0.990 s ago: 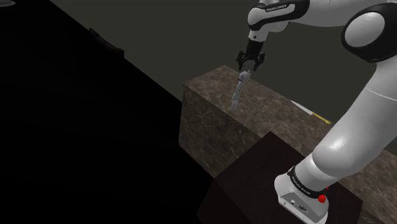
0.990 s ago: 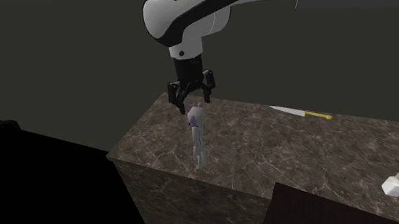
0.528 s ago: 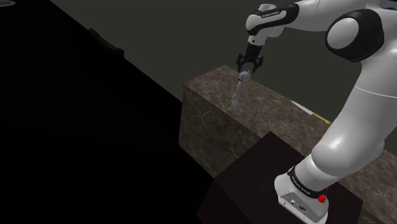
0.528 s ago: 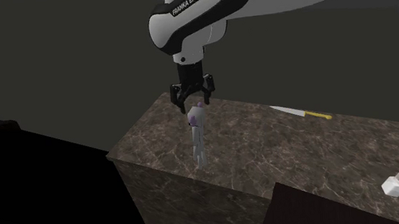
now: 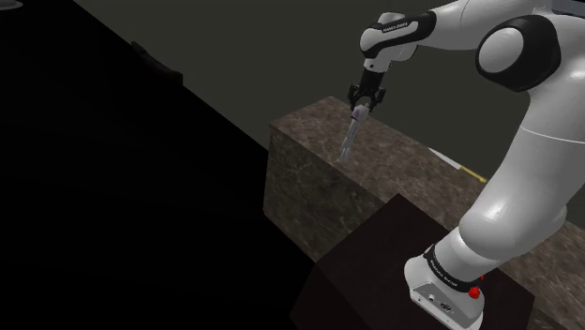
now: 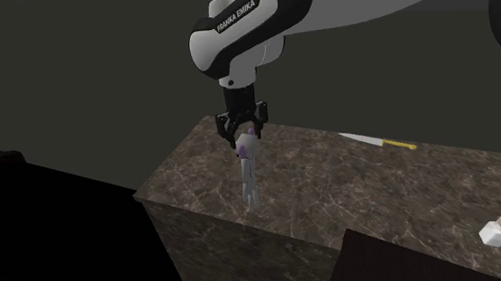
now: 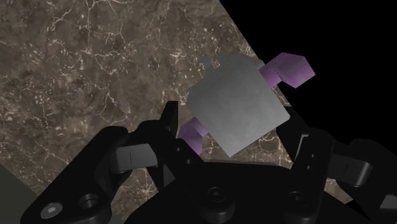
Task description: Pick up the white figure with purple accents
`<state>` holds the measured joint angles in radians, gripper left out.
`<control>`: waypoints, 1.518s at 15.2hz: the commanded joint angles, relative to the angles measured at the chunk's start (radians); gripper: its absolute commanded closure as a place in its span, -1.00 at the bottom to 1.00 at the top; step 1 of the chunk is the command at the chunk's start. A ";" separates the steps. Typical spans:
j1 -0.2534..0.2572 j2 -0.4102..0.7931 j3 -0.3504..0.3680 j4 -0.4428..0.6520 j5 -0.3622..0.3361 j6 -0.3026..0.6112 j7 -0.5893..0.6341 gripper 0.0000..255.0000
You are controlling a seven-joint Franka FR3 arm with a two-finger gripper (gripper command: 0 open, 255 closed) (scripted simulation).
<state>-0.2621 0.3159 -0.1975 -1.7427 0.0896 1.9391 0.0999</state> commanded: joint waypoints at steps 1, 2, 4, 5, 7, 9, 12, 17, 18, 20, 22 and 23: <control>0.000 0.002 0.000 -0.001 0.000 0.000 0.000 1.00; 0.000 0.002 0.000 0.000 0.000 -0.001 0.000 1.00; 0.000 0.002 0.000 0.000 0.000 0.000 0.000 1.00; 0.001 0.002 0.001 -0.001 0.000 0.000 0.001 1.00; 0.000 -0.005 0.000 0.005 -0.002 -0.013 0.001 1.00; 0.001 -0.014 -0.001 0.020 -0.004 -0.037 0.003 1.00; 0.001 -0.025 -0.002 0.046 -0.007 -0.073 0.005 1.00; 0.001 -0.040 -0.004 0.093 -0.011 -0.135 0.009 1.00; 0.000 -0.042 -0.004 0.104 -0.012 -0.147 0.010 1.00; 0.000 -0.046 -0.004 0.125 -0.013 -0.173 0.011 1.00; 0.000 -0.048 -0.005 0.138 -0.014 -0.187 0.012 1.00; 0.000 -0.048 -0.005 0.138 -0.014 -0.187 0.012 1.00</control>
